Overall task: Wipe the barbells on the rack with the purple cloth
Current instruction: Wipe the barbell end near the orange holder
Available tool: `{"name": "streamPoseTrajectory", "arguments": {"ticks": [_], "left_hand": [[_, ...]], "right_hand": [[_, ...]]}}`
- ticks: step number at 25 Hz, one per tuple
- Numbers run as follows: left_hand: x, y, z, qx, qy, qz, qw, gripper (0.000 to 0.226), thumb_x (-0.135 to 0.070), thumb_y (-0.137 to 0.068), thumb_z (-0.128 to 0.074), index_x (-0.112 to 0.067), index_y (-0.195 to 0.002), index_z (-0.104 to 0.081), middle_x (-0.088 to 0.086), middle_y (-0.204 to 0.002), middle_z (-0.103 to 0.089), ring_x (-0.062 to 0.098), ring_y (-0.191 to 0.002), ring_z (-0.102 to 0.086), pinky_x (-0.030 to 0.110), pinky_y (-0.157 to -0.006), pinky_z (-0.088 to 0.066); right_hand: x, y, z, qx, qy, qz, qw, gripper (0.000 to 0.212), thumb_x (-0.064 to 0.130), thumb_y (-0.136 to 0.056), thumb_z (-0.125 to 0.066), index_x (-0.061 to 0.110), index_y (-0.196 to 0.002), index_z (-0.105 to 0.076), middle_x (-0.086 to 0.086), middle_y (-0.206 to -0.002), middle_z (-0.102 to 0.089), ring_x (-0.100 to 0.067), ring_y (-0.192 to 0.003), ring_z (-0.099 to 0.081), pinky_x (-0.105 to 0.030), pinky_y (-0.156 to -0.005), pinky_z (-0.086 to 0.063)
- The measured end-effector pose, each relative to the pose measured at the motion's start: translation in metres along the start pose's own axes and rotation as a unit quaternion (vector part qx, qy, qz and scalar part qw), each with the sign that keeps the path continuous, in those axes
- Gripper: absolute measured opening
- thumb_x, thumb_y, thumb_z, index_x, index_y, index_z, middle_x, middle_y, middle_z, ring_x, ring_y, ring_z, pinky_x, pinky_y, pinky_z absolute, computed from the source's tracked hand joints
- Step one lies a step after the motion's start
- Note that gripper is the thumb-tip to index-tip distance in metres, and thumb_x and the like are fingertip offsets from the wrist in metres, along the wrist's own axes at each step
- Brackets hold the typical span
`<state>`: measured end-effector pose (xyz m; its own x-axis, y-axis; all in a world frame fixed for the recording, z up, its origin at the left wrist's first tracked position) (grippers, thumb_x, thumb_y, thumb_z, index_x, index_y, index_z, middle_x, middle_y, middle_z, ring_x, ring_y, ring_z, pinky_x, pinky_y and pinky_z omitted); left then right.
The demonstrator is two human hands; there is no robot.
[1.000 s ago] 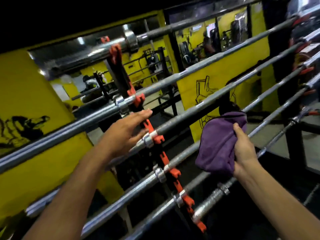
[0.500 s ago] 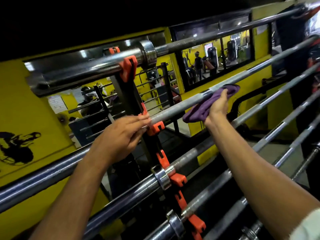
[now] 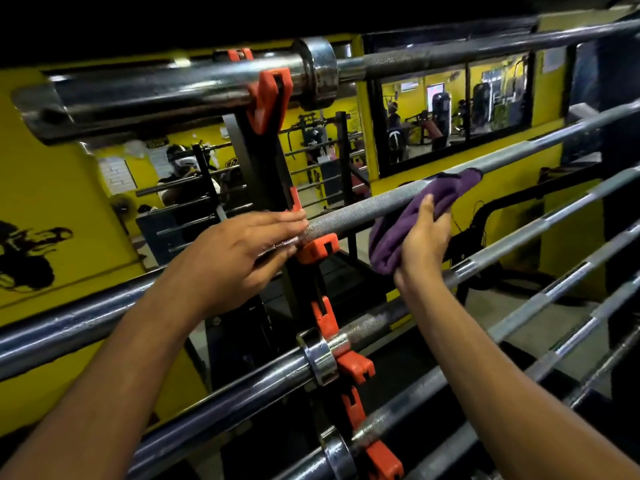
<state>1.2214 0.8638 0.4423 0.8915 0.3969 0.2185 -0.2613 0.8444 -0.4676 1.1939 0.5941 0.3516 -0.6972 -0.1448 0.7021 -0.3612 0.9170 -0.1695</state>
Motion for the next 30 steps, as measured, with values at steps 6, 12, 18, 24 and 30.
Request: {"name": "streamPoseTrajectory", "arguments": {"ticks": [6,12,18,24,30], "left_hand": [[-0.004,0.000,0.011,-0.001,0.043,0.006,0.999,0.051,-0.044,-0.097,-0.042,-0.031,-0.147,-0.046,-0.017,-0.152,-0.043,0.003,-0.137,-0.042,0.036,-0.111,-0.041],[0.019,0.037,0.028,0.007,-0.005,0.037,0.999,0.062,-0.058,-0.096,-0.034,-0.037,-0.154,-0.030,-0.021,-0.157,-0.031,-0.002,-0.141,-0.033,0.033,-0.113,-0.037],[0.020,0.039,0.024,-0.016,-0.008,0.047,0.999,0.060,-0.047,-0.095,-0.048,-0.034,-0.153,-0.035,-0.021,-0.154,-0.036,-0.009,-0.140,-0.032,0.015,-0.113,-0.028],[0.019,0.042,0.024,-0.011,-0.005,0.053,0.999,0.061,-0.056,-0.095,-0.039,-0.039,-0.153,-0.031,-0.024,-0.155,-0.032,-0.007,-0.140,-0.032,0.022,-0.111,-0.032],[0.020,0.041,0.024,-0.012,0.018,0.057,0.998,0.058,-0.050,-0.098,-0.047,-0.038,-0.153,-0.033,-0.023,-0.156,-0.034,-0.005,-0.142,-0.033,0.036,-0.115,-0.039]], "right_hand": [[0.014,-0.008,0.011,-0.008,-0.031,-0.056,0.998,0.038,0.039,-0.107,-0.044,0.015,-0.136,-0.050,-0.006,-0.115,-0.070,-0.015,-0.100,-0.071,-0.034,-0.089,-0.056],[0.029,0.018,-0.028,-0.041,-0.191,-0.221,0.955,0.063,0.068,-0.099,-0.029,0.017,-0.094,-0.065,-0.002,-0.064,-0.068,-0.013,-0.051,-0.063,-0.018,-0.047,-0.047],[-0.007,0.073,-0.063,0.029,-0.149,-0.244,0.958,0.057,0.062,-0.102,-0.033,0.018,-0.073,-0.054,0.004,-0.046,-0.053,-0.013,-0.041,-0.053,-0.017,-0.042,-0.041],[-0.018,0.027,-0.052,-0.002,-0.123,-0.160,0.980,0.055,0.060,-0.101,-0.037,0.013,-0.118,-0.062,-0.009,-0.117,-0.070,-0.019,-0.100,-0.070,-0.038,-0.096,-0.055],[0.017,-0.010,-0.049,-0.105,-0.143,-0.141,0.974,0.040,0.050,-0.107,-0.032,0.019,-0.107,-0.057,0.001,-0.102,-0.064,-0.007,-0.073,-0.063,-0.015,-0.059,-0.053]]}}
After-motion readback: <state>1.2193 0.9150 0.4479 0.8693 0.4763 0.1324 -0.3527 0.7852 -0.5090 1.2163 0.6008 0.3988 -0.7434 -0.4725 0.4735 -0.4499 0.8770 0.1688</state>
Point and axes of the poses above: each hand's wrist, its own y-axis away from the middle knuckle, its own z-axis out of the back of the hand, x = y × z, the point moved 2 cm from there along -y, towards the middle knuckle
